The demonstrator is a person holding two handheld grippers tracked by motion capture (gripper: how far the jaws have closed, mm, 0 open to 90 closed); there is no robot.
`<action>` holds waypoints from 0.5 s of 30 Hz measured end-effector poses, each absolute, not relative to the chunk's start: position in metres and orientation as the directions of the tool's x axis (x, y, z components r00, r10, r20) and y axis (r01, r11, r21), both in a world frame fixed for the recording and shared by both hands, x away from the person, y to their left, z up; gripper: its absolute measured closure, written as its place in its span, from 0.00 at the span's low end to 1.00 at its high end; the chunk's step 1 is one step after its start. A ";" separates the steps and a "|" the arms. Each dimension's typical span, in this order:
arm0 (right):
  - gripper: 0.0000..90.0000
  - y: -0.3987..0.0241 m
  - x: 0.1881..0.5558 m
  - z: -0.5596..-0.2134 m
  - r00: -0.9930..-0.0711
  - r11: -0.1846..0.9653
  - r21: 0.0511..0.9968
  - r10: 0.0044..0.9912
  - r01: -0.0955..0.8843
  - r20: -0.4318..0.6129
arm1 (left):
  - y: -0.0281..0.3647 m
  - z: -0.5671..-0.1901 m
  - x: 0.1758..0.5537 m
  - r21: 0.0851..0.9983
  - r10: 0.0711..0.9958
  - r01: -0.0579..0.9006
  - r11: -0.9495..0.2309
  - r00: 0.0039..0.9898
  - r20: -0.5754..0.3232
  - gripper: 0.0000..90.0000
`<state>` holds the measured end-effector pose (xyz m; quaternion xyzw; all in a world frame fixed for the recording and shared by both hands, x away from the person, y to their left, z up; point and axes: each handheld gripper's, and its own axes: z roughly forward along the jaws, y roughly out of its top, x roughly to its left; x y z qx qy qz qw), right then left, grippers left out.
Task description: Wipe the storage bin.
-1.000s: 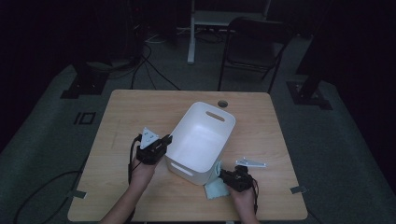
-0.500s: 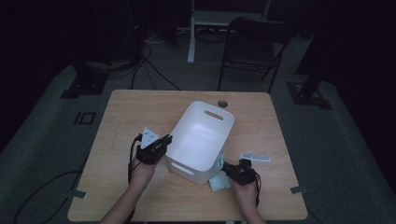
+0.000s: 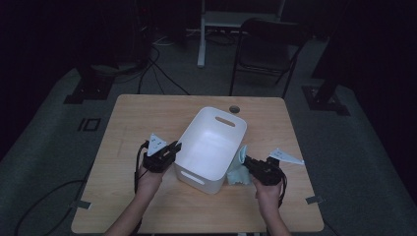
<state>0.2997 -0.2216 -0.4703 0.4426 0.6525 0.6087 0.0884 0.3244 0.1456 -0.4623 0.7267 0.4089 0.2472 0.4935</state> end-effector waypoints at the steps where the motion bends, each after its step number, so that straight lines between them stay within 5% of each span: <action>1: 0.93 -0.226 0.299 -0.467 -0.584 -0.129 0.878 0.701 0.461 0.409 | 0.146 -0.462 0.324 0.919 0.838 0.350 -0.179 0.543 -0.044 0.86; 12: 0.92 -0.281 0.320 -0.501 -0.348 -0.164 0.825 0.849 0.541 0.397 | 0.150 -0.459 0.324 0.923 0.832 0.343 -0.175 0.553 -0.048 0.78; 15: 0.78 -0.290 0.328 -0.513 -0.299 -0.178 0.802 0.864 0.571 0.405 | 0.151 -0.459 0.324 0.924 0.833 0.344 -0.167 0.550 -0.054 0.75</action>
